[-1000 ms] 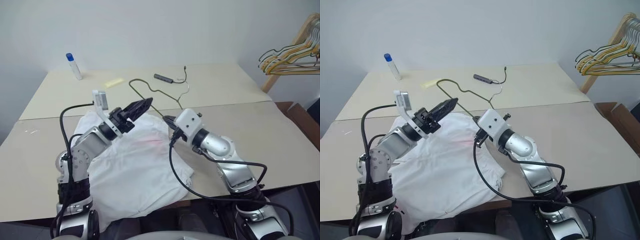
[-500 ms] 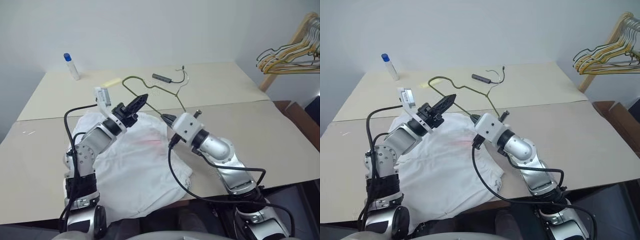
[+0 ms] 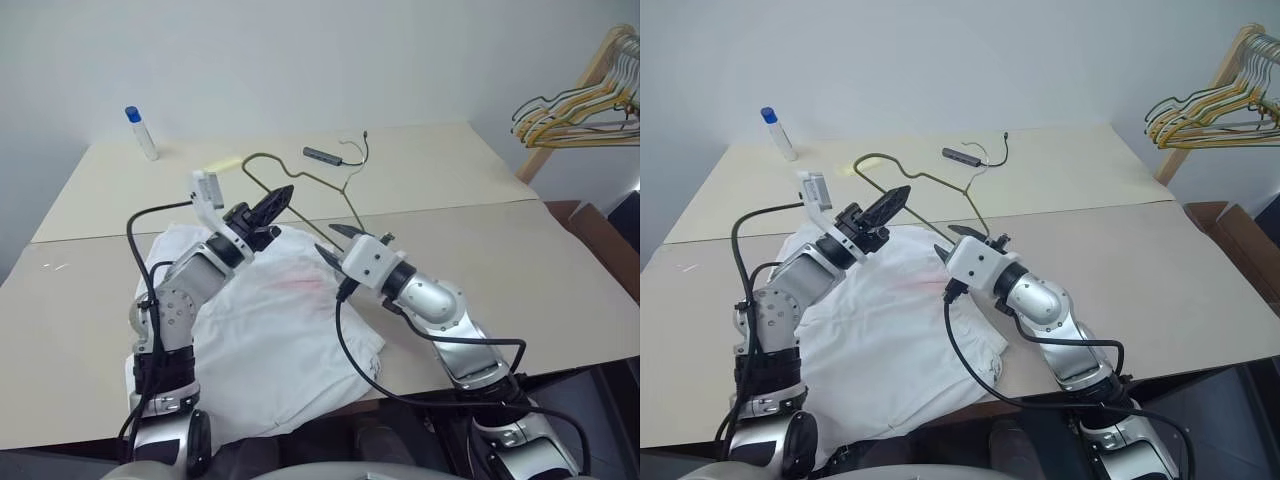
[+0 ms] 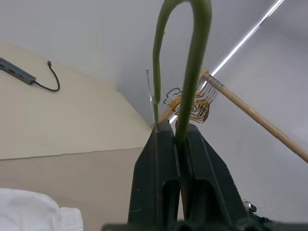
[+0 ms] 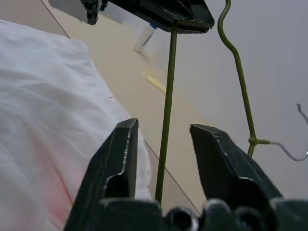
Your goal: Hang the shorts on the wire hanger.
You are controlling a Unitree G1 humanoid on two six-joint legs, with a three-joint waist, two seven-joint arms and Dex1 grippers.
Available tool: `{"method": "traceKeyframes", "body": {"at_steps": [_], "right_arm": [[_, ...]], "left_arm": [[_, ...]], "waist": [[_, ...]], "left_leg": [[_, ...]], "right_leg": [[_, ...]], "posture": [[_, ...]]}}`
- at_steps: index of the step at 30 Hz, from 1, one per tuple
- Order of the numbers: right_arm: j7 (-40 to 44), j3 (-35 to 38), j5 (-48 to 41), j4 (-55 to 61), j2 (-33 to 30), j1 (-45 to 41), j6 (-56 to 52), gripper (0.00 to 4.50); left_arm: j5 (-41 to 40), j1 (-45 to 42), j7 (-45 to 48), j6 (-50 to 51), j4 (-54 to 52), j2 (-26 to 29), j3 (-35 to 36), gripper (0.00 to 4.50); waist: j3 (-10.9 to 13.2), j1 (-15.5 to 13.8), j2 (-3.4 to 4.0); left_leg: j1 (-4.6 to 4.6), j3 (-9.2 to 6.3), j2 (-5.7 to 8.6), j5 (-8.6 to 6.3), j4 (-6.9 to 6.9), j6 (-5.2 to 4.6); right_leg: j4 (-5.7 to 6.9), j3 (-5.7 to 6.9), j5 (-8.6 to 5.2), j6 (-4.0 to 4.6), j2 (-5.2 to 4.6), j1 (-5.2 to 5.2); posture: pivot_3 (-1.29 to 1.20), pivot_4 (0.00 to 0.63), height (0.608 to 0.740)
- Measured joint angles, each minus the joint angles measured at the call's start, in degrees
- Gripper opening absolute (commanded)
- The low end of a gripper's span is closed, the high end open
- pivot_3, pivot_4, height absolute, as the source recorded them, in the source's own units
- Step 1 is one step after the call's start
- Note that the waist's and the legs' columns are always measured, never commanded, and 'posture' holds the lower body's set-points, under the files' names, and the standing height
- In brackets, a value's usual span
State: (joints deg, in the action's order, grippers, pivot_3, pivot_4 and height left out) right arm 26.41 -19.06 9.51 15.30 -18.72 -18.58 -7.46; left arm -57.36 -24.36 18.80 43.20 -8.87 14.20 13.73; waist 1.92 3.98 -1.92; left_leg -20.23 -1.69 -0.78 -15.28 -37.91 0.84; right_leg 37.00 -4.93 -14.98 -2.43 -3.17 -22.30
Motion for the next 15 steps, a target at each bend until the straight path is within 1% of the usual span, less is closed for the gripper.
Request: {"method": "traceKeyframes", "body": {"at_steps": [3,5,6,7,9,11,13,14,15], "right_arm": [[2.5,6.1,-11.5,4.1,2.9,1.0,-9.2,4.10],[5.6,11.4,-21.9,7.9,2.2,1.2,-19.2,4.10],[7.5,14.0,-27.0,9.0,0.6,1.2,-23.5,4.10],[9.9,17.3,-32.5,9.9,-2.0,1.3,-28.2,4.10],[13.8,22.5,-40.8,9.7,-6.7,1.2,-35.0,4.10],[20.1,26.7,-49.2,7.4,-12.7,0.6,-41.0,4.10],[27.5,28.8,-55.1,3.3,-18.7,-0.1,-45.6,4.10],[31.5,28.8,-57.3,0.5,-21.5,-0.8,-47.6,4.10],[33.7,28.9,-58.2,-1.5,-23.1,-1.1,-48.6,4.10]], "left_arm": [[1.2,-0.6,4.0,-1.6,1.8,3.0,0.9,0.00],[1.2,-1.4,7.4,-1.9,3.5,5.2,1.9,0.00],[1.1,-1.6,9.6,-1.9,3.9,6.7,2.1,0.00],[0.9,-1.9,12.6,-1.9,4.2,8.6,2.8,0.00],[0.1,-2.4,18.3,-1.8,4.7,11.7,3.3,0.00],[-1.3,-2.5,25.5,-1.4,5.1,15.0,3.4,0.00],[-3.0,-3.0,31.3,-0.4,5.3,17.2,3.7,0.00],[-4.0,-3.3,33.9,0.1,5.7,18.2,4.0,0.00],[-4.8,-3.9,35.5,0.8,5.9,18.8,4.2,0.00]], "waist": [[0.0,0.0,-0.03],[0.1,-0.1,-0.11],[0.1,-0.2,-0.14],[0.2,-0.3,-0.12],[0.3,-0.3,-0.11],[0.4,-0.1,-0.04],[0.5,0.0,0.01],[0.5,0.1,0.02],[0.5,0.1,0.02]], "left_leg": [[-0.02,-0.03,0.00,0.00,0.00,0.00],[-0.02,-0.03,0.00,0.00,0.00,0.00],[-0.04,-0.04,0.00,0.00,0.00,0.00],[-0.04,-0.03,0.00,0.00,0.00,-0.01],[-0.06,-0.01,0.00,-0.01,0.00,-0.01],[-0.06,0.03,-0.02,-0.02,0.00,-0.04],[-0.05,0.08,-0.05,-0.02,0.00,-0.04],[-0.04,0.09,-0.06,-0.02,0.00,-0.05],[-0.03,0.09,-0.09,-0.02,0.00,-0.05]], "right_leg": [[0.00,0.02,0.01,0.01,0.00,0.00],[-0.03,0.04,0.01,0.01,-0.02,0.02],[-0.05,0.06,0.00,0.01,-0.03,0.03],[-0.12,0.08,0.00,0.01,-0.04,0.05],[-0.17,0.10,0.00,0.00,-0.05,0.05],[-0.20,0.11,-0.01,-0.01,-0.04,0.05],[-0.24,0.10,-0.05,-0.07,-0.02,0.06],[-0.23,0.10,-0.12,-0.18,0.00,0.06],[-0.22,0.10,-0.22,-0.35,0.02,0.05]], "posture": [[-0.03,0.000,0.740],[-0.02,0.000,0.740],[-0.02,0.000,0.740],[-0.02,0.000,0.740],[-0.03,0.000,0.740],[-0.04,0.000,0.740],[-0.05,0.000,0.740],[-0.05,0.000,0.740],[-0.05,0.000,0.740]]}}
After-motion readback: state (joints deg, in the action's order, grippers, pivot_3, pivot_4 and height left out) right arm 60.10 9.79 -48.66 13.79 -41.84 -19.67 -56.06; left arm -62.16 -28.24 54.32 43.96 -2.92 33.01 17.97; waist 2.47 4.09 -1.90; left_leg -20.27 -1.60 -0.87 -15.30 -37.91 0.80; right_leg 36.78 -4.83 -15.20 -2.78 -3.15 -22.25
